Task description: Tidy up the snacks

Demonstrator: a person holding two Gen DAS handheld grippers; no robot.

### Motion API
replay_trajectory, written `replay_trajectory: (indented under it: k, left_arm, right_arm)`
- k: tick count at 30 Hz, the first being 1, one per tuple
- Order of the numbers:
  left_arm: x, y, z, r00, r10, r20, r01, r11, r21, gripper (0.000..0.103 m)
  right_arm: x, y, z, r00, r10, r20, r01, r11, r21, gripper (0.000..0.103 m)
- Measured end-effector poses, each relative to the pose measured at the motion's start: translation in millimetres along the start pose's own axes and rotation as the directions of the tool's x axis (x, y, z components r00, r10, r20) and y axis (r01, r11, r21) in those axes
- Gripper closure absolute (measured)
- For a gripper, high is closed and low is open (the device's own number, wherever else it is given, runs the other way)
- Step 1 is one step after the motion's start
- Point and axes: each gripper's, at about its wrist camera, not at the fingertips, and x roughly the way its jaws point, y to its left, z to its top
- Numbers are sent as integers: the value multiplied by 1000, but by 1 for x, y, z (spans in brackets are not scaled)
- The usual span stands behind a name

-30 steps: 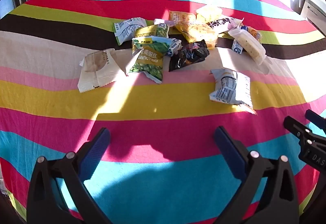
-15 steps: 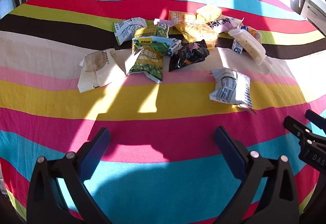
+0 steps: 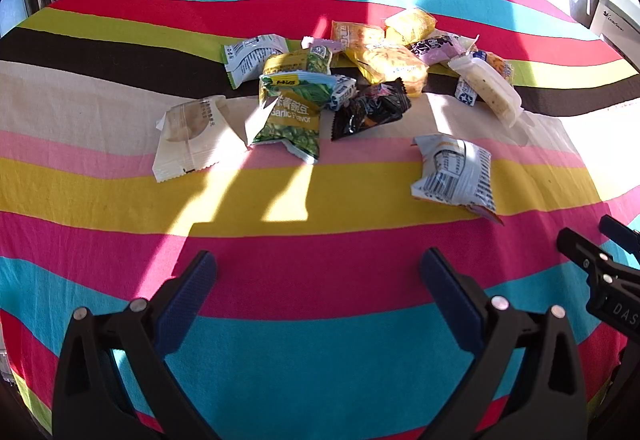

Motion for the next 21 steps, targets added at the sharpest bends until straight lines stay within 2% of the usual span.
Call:
replay_trajectory:
  k: [21]
  left_arm:
    - [0, 0, 0, 1000, 0, 0, 0, 1000, 0, 1]
  right_arm:
    - [2, -2, 1, 1000, -5, 1, 5, 1000, 7, 15]
